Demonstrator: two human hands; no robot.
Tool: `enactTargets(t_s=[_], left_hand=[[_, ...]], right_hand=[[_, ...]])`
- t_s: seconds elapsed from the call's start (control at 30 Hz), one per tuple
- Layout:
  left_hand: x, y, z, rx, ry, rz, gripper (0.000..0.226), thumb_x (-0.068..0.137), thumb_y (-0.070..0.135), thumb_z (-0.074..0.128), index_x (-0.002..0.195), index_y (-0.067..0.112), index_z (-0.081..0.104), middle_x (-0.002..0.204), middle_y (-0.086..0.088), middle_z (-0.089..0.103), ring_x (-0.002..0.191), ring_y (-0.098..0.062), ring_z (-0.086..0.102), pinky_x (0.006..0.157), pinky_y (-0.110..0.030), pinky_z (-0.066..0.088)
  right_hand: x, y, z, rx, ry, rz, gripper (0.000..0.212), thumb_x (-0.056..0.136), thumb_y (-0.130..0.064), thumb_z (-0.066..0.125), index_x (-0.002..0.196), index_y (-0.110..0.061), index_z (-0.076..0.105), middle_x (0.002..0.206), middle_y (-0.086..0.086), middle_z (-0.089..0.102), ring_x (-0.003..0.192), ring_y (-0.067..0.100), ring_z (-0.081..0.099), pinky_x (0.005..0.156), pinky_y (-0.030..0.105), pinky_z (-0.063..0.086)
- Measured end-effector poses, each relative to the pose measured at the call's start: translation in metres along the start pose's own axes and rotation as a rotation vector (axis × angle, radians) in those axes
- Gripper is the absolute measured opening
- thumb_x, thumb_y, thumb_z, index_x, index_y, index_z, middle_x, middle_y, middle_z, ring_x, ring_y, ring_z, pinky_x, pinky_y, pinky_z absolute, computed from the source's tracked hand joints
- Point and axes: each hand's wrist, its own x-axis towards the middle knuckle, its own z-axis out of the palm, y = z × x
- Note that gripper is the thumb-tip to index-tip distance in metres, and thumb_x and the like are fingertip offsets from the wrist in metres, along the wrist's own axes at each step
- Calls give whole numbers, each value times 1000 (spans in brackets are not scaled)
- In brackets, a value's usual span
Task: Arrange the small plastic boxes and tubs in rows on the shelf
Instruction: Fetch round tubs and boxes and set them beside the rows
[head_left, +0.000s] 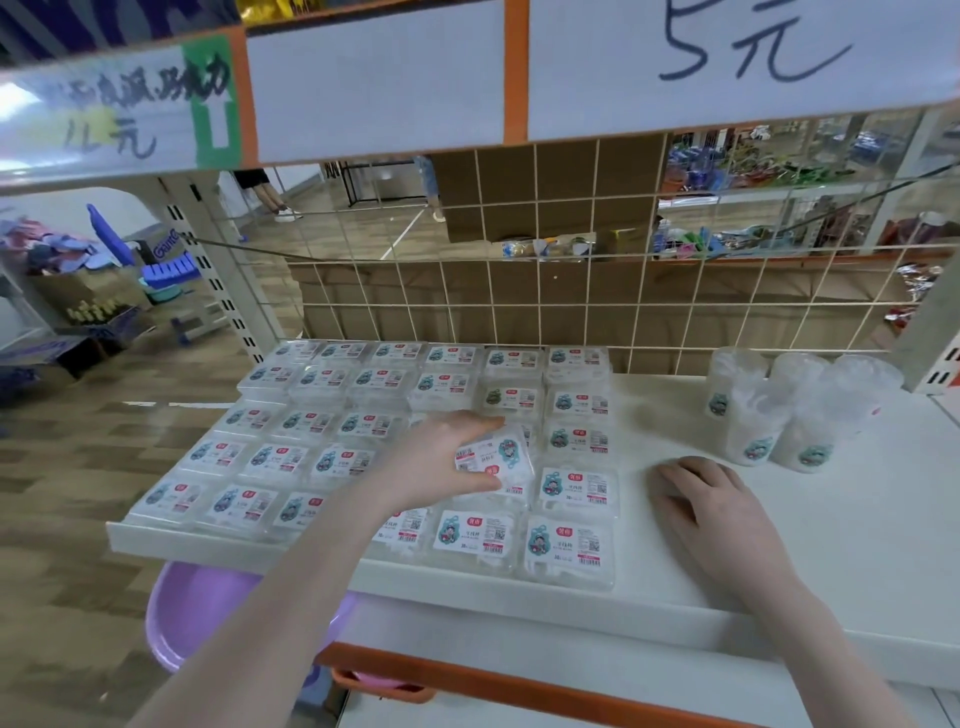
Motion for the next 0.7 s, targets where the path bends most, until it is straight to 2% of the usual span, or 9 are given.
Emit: enactTargets(t_s=[0.13,0.27,0.43,0.57,0.7], left_hand=[[1,-1,6,35,-72,-11,69,81,47,67,142,33,38,147,8,40,132,-10,37,108,-31,32],[1,0,7,34,-67,-21,66,83,46,65,141,29,41,147,6,39,133,-11,36,108,-30,31],[-2,9,5,137,-80,-10,69,83,54,60,143,27,38,146,5,40,131,-13,39,105,-35,37],[-2,10,-13,114,-221,101,81,79,48,68,147,27,28,153,7,28,139,-9,26,114,-28,24],[9,13,-38,227,-397,214,95,75,32,76,149,29,17,157,11,14,142,-7,14,115,-20,14]], right_hand=[[0,0,0,0,7,-1,26,75,-7,74,101,-5,70,103,15,65,92,39,59,81,42,50],[1,-1,0,5,8,-4,25,76,-8,73,101,-5,70,103,14,64,92,39,58,81,42,49],[1,0,-1,-8,3,-4,26,77,-10,73,102,-5,69,104,14,64,94,38,58,83,42,48],[1,0,-1,-10,-6,-3,26,79,-12,72,104,-5,69,106,14,64,96,38,57,84,41,47],[0,0,-3,-18,-11,-10,27,80,-13,71,105,-4,68,106,14,64,96,38,58,85,41,47]])
